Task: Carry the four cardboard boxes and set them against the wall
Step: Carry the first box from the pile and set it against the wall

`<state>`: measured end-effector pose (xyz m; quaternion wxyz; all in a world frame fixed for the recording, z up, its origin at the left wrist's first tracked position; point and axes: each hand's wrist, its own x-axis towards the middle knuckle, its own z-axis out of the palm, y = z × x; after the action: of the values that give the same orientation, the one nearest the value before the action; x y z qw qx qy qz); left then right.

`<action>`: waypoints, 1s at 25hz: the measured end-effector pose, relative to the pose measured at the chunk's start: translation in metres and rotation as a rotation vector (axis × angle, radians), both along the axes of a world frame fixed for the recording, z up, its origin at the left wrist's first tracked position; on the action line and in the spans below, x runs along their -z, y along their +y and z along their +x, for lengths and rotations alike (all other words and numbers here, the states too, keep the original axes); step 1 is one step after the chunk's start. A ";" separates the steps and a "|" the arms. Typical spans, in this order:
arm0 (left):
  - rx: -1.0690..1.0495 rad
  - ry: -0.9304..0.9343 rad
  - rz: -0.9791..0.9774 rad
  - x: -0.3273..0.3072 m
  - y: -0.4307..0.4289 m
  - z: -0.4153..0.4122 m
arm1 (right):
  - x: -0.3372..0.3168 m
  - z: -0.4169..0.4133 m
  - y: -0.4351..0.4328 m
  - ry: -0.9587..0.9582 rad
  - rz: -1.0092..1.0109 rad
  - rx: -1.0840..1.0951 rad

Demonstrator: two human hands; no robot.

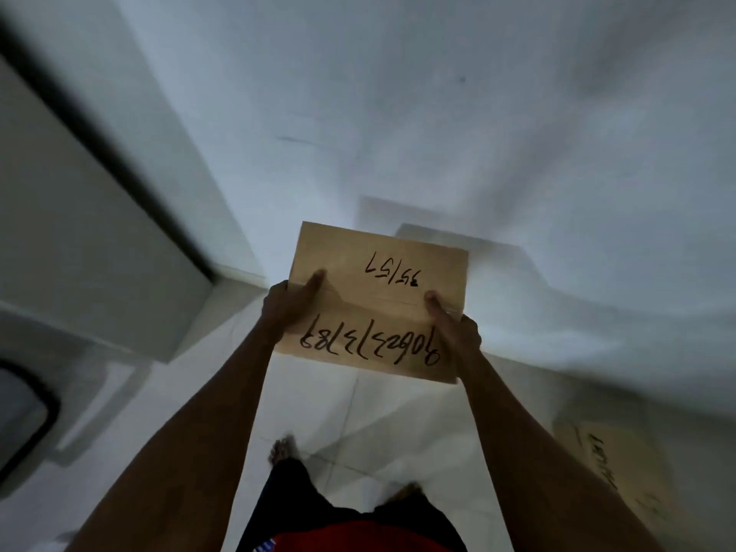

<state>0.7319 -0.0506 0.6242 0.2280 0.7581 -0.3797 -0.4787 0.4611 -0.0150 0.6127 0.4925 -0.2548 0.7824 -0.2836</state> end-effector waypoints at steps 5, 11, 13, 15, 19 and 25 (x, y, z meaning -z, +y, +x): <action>-0.200 -0.026 -0.008 0.006 -0.012 0.181 | 0.013 0.180 -0.056 -0.003 -0.007 -0.153; -0.211 -0.134 0.030 0.036 -0.061 0.326 | 0.057 0.330 -0.102 0.059 0.065 -0.220; -0.191 -0.143 0.069 0.061 -0.088 0.359 | 0.082 0.364 -0.127 0.076 0.088 -0.233; -0.196 -0.156 0.076 0.099 -0.119 0.391 | 0.118 0.395 -0.155 0.089 0.100 -0.252; -0.143 -0.219 0.097 0.207 -0.172 0.444 | 0.218 0.445 -0.200 0.116 0.111 -0.236; -0.011 -0.496 0.132 0.459 -0.241 0.497 | 0.464 0.504 -0.243 0.137 0.212 -0.102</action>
<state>1.2293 -0.2917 0.1653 0.0805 0.8676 -0.3879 -0.3005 0.9655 -0.2577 0.1491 0.4760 -0.2594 0.8257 -0.1561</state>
